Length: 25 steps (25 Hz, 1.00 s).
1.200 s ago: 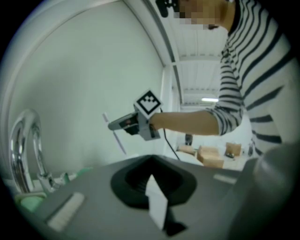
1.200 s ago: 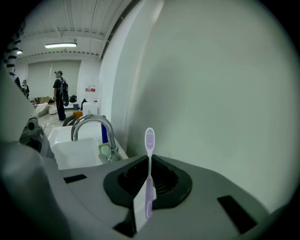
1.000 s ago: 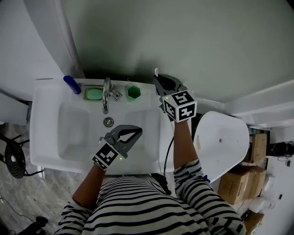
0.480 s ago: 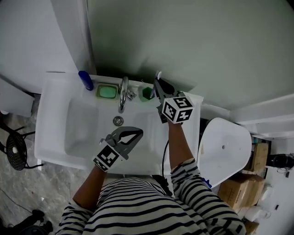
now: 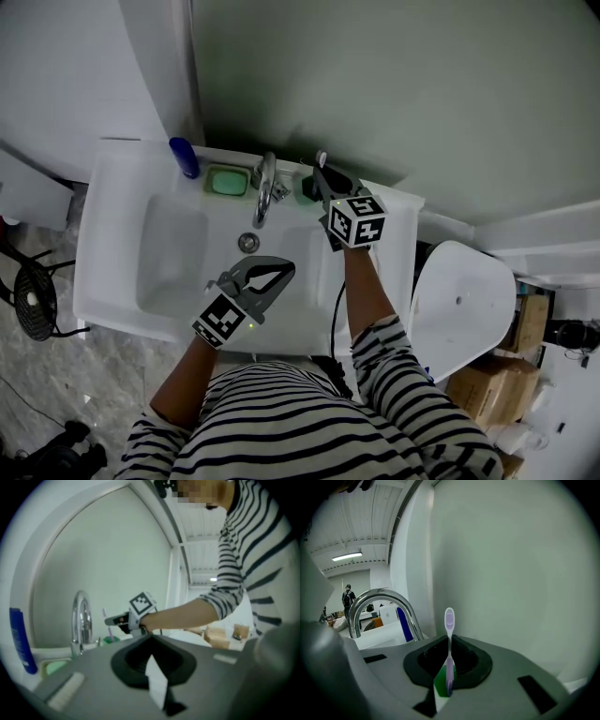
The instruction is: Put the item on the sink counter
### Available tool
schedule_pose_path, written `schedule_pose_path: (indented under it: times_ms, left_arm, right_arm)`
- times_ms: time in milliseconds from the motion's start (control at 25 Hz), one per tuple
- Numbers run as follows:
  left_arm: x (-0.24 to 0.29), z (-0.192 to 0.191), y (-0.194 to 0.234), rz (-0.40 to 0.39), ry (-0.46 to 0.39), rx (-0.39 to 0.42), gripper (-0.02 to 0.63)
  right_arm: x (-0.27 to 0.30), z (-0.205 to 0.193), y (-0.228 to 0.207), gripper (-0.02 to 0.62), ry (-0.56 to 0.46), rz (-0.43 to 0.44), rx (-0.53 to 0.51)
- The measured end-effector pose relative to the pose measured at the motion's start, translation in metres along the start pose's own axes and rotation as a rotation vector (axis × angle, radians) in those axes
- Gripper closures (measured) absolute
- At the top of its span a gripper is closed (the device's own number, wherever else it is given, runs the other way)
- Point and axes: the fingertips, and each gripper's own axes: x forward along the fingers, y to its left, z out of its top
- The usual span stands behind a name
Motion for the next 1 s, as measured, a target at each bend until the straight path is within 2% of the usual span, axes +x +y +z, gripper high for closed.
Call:
schedule_pose_path:
  times_ms: [440, 640, 1000]
  left_arm:
    - [0.002, 0.000, 0.003, -0.006, 0.003, 0.006, 0.601]
    - [0.005, 0.002, 0.000, -0.020, -0.003, 0.015, 0.601]
    - [0.015, 0.012, -0.012, -0.052, -0.020, 0.033, 0.601]
  right_arm:
    - [0.010, -0.014, 0.007, 0.572, 0.086, 0.028, -0.048]
    - [0.003, -0.004, 0.006, 0.538, 0.068, 0.025, -0.052]
    - [-0.031, 0.017, -0.005, 0.520, 0.031, 0.001, -0.062]
